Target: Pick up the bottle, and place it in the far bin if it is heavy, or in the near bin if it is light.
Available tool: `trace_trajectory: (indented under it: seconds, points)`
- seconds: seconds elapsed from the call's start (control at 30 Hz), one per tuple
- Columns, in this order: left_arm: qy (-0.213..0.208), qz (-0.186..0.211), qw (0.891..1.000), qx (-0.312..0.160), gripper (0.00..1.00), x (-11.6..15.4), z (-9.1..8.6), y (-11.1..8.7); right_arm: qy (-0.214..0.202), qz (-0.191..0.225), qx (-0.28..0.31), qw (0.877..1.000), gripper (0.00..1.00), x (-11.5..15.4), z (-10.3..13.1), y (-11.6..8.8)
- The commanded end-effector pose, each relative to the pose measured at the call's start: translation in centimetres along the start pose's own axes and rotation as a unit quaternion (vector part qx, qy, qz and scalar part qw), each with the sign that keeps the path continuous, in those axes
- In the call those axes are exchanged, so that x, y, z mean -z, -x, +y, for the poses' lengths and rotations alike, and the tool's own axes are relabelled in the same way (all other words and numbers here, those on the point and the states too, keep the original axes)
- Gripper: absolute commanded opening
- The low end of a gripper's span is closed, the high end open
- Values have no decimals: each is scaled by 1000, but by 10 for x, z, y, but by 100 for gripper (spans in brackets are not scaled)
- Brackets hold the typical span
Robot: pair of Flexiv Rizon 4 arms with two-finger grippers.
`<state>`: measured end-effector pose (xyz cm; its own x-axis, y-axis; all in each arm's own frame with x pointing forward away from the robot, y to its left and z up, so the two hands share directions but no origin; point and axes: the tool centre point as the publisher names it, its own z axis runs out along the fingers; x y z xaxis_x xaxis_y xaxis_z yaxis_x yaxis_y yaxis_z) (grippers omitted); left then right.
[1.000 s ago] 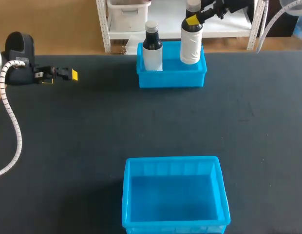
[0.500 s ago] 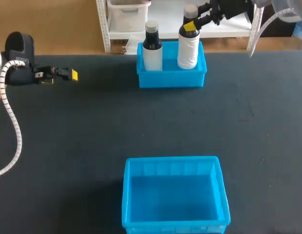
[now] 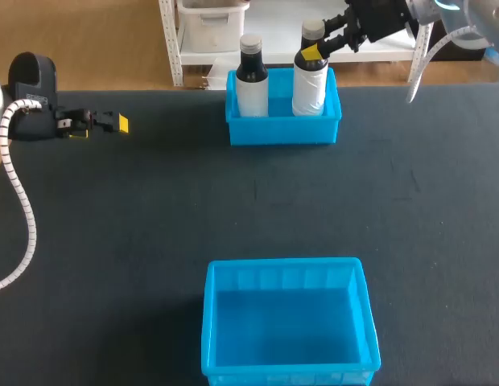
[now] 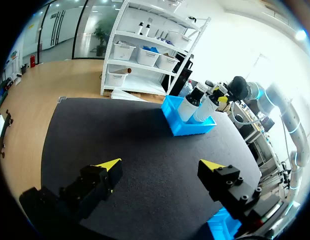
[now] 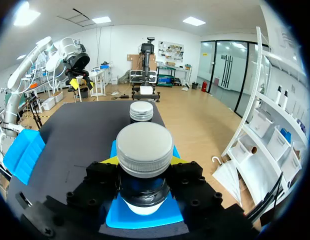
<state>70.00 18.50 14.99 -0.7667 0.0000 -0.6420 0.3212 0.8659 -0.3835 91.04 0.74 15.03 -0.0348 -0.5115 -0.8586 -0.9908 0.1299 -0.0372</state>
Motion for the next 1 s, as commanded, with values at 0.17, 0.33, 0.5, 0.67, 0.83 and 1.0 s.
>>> trace_trajectory:
  seconds: [0.17,0.33,0.5,0.67,0.83,1.0]
  points:
    - [0,0,1000,0,100,0,0,0,59,-2,-2,998,0,-10,-13,-5]
    - [0,0,1000,0,100,0,0,0,59,-1,-4,998,0,-12,-13,-8]
    - [0,0,1000,0,100,0,0,0,59,-2,-7,998,0,-14,-12,-12]
    - [0,0,1000,0,100,0,0,0,60,-4,-9,998,0,-18,-10,-15]
    - [0,0,1000,0,100,0,0,0,61,-4,-12,998,0,-20,-9,-18]
    - [0,0,1000,0,100,0,0,0,60,-2,-14,998,0,-21,-9,-20]
